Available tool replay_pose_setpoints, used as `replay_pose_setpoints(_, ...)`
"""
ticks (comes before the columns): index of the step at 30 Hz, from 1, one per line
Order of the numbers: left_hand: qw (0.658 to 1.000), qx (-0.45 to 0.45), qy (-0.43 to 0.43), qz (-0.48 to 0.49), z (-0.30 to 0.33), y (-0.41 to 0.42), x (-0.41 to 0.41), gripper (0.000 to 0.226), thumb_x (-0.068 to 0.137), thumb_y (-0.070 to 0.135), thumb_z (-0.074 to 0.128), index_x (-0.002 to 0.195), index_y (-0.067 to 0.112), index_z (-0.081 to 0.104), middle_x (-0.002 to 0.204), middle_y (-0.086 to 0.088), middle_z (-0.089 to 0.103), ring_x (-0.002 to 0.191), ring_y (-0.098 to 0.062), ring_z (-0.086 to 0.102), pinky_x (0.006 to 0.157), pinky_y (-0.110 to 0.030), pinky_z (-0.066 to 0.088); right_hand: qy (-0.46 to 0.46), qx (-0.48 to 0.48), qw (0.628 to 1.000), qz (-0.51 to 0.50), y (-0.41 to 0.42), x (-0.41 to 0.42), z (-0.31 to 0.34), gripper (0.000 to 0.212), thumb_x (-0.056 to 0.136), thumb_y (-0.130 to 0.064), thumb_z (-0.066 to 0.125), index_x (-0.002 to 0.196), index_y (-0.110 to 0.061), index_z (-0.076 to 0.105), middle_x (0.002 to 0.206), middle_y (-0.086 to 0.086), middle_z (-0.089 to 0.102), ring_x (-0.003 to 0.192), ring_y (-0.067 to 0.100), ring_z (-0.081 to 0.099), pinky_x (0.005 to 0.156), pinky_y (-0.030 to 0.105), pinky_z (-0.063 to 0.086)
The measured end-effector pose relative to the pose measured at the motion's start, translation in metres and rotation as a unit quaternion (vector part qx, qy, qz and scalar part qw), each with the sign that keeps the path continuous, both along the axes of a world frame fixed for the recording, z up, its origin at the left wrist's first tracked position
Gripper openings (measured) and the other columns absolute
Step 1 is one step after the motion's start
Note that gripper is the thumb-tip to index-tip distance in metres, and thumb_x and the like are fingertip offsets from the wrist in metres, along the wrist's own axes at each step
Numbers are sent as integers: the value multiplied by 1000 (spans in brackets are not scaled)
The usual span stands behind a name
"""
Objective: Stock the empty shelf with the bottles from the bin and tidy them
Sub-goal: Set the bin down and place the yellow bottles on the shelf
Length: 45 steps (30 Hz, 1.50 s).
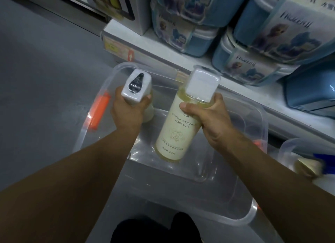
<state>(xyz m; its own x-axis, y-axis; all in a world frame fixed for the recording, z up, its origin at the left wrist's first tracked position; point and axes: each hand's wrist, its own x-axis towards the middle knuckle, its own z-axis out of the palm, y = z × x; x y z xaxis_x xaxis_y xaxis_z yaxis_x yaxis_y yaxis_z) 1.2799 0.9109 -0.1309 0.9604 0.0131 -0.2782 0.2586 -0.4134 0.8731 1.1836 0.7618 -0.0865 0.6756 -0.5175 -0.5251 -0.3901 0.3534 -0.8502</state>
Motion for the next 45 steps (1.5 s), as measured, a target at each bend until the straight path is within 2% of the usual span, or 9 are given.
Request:
replay_pose_setpoints(4, 1000, 5, -5, -13, 3, 5, 4, 43, 70, 17, 81, 104, 17, 55, 99, 0, 63, 95, -22, 63, 90, -44, 52, 2, -8, 1000, -8, 0, -1, -2, 69, 43, -18, 83, 101, -22, 45, 105, 3, 66, 92, 21, 68, 83, 41, 56)
replay_pose_setpoints(11, 999, -18, 4, -41, 56, 15, -1, 46, 75, 25, 78, 114, 12, 57, 104, 0, 62, 94, -16, 61, 77, -23, 50, 7, -11, 1000, -13, -1, -6, 32, 68, 54, -8, 87, 106, -19, 45, 105, 3, 66, 93, 22, 68, 87, 47, 55)
replay_pose_setpoints(15, 998, -33, 12, -56, 108, 20, -2, 38, 78, 26, 75, 109, 15, 57, 102, 1, 62, 84, -8, 59, 65, -12, 46, 11, -16, 1000, -19, -1, -10, 78, 68, 48, -15, 86, 102, -22, 45, 104, 1, 66, 94, 23, 68, 87, 49, 55)
replay_pose_setpoints(19, 994, -87, 30, -54, 175, 24, 3, 39, 74, 25, 79, 106, 17, 59, 103, 1, 65, 91, -13, 63, 75, -24, 52, 6, -19, 999, -26, 2, -12, 137, 76, 41, -20, 84, 108, -21, 47, 107, 2, 67, 96, 22, 68, 88, 47, 54)
replay_pose_setpoints(22, 992, -103, 31, -69, 231, 29, 8, 40, 77, 16, 77, 114, 11, 61, 105, 1, 68, 90, -10, 65, 71, -18, 52, -2, -15, 999, -28, 3, -12, 190, 78, 46, -14, 84, 114, -18, 46, 109, 4, 66, 95, 22, 68, 87, 46, 55)
replay_pose_setpoints(26, 987, -137, 33, -76, 308, 34, 14, 43, 76, 9, 76, 117, 10, 63, 100, 4, 70, 75, 3, 65, 60, -9, 49, -13, -32, 999, -23, 3, -7, 260, 58, 63, -2, 83, 106, -20, 47, 106, 5, 67, 95, 24, 67, 90, 50, 53)
replay_pose_setpoints(33, 987, -139, 9, -79, 433, 35, 18, 40, 73, 17, 80, 110, 20, 65, 101, 5, 70, 91, -11, 67, 71, -22, 52, -45, -64, 997, -24, 10, 10, 386, 60, 59, -7, 86, 100, -24, 46, 109, 4, 64, 98, 24, 65, 90, 49, 53)
replay_pose_setpoints(38, 991, -112, -22, -74, 519, 39, 23, 37, 71, 27, 81, 104, 28, 65, 99, 7, 70, 95, -15, 66, 83, -36, 55, -88, -68, 993, -24, 17, 9, 478, 53, 67, -1, 80, 98, -25, 45, 108, 3, 62, 94, 18, 64, 79, 36, 53)
replay_pose_setpoints(45, 987, -32, -121, -98, 647, 36, 16, 46, 59, 57, 69, 99, 36, 60, 99, 11, 66, 99, -18, 61, 88, -41, 51, -116, -86, 989, -30, 23, -6, 594, 64, 44, -21, 82, 99, -22, 50, 103, 5, 68, 92, 24, 68, 84, 44, 55)
